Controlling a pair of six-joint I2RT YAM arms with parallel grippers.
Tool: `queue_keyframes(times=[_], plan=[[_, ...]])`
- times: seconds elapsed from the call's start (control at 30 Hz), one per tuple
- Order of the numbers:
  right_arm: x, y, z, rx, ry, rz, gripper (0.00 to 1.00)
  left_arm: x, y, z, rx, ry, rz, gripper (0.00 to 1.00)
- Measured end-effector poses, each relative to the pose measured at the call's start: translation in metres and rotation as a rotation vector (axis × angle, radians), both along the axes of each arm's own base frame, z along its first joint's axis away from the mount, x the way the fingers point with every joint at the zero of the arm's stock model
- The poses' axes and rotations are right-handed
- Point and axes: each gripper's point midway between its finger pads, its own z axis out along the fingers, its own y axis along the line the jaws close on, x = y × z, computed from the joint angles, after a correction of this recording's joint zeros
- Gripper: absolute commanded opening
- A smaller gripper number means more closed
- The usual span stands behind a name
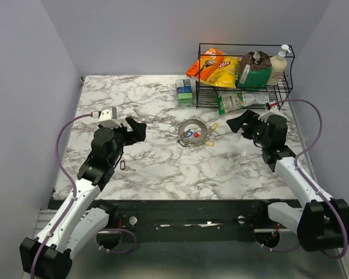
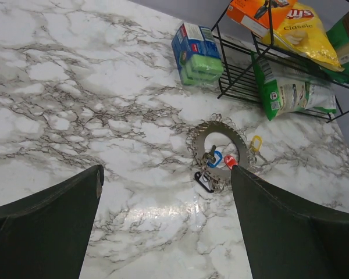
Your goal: Put the keys on the keyring
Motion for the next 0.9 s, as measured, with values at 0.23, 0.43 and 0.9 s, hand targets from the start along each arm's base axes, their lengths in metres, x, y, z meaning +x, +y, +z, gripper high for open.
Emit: queue_keyframes(times=[0.23,0.43,0.9], plan=[[-0.006,0.026,-0.018,-0.047,0.088,0.116,1.00,0.006,0.007,-0.008,-0.054,0.055,0.082,0.99],[-0.011,0.072,-0.021,-0.139,0.105,0.251,1.00,0.016,-0.001,-0.045,-0.024,0.216,0.081,0.99],[0.014,0.150,-0.053,-0.367,0.190,0.449,0.85,0.037,-0.009,-0.065,-0.043,0.344,0.016,0.99]])
